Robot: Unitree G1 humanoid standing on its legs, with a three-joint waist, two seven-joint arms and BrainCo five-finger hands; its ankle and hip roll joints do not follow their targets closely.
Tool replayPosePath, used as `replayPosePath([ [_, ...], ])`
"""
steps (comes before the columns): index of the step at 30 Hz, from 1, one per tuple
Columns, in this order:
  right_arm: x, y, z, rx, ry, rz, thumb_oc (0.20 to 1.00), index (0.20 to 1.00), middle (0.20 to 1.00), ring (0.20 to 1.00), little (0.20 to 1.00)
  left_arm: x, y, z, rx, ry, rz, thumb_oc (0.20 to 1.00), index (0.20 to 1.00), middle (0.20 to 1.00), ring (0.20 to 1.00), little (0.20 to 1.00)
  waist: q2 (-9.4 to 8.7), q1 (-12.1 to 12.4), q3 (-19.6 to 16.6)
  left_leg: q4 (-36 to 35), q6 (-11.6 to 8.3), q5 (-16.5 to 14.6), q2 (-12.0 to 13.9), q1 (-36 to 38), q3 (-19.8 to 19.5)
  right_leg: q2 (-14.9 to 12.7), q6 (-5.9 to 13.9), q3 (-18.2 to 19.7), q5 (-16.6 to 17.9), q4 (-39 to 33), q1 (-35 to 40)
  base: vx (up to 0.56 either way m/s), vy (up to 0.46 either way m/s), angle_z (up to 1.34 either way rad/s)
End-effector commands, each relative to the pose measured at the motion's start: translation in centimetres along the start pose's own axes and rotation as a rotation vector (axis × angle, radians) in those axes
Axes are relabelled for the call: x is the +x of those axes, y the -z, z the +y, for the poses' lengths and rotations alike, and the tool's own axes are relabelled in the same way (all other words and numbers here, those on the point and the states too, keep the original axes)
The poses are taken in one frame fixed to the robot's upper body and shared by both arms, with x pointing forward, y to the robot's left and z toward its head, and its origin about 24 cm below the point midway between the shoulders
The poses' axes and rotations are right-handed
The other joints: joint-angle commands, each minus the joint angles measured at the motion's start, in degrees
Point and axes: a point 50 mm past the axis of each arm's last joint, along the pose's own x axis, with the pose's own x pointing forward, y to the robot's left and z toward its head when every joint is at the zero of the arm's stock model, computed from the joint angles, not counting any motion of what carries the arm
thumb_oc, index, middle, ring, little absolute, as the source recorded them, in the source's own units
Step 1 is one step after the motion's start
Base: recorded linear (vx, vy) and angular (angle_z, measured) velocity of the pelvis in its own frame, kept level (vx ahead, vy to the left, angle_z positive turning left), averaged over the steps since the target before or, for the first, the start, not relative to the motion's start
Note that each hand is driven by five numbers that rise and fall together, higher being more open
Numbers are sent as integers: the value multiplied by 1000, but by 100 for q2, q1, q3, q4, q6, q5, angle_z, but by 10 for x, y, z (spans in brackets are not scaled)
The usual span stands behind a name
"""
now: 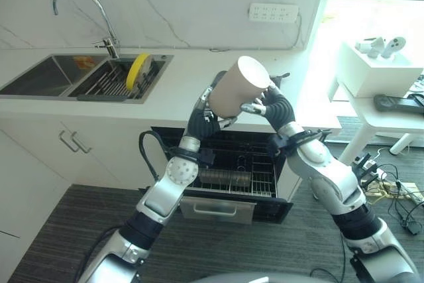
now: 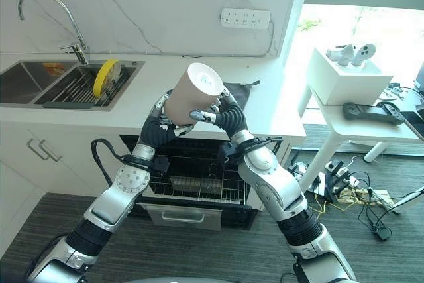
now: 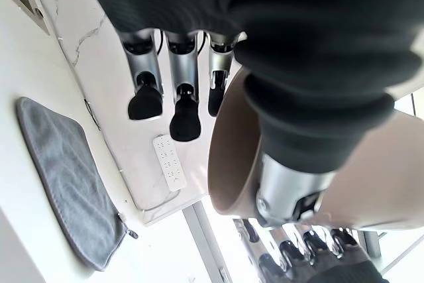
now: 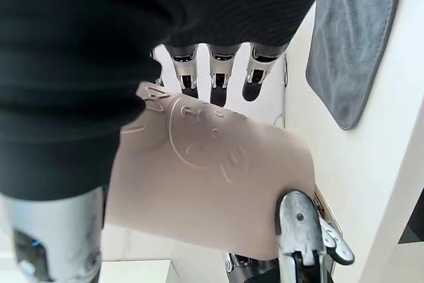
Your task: Place the dishes in the dishwasher.
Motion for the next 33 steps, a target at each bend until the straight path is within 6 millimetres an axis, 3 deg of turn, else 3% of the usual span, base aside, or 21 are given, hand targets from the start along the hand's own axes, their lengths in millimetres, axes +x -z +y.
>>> replayPosePath([
  [1, 17, -35, 13, 35, -45, -167, 1000, 1000, 1000, 1000, 1000, 23, -28, -4, 26, 21, -150, 200, 200, 200, 200, 200, -142, 153, -130, -4, -362, -531, 567, 240, -20, -711, 631, -50, -328, 3, 148, 0, 0, 0],
  [33, 27, -45, 27, 11, -29, -203, 1000, 1000, 1000, 1000, 1000, 25, -38, -10, 43, 63, -157, 200, 200, 200, 200, 200, -141, 259, -102, -4, -331, -557, 502, 226, -116, -723, 625, -103, -347, 3, 177, 0, 0, 1],
])
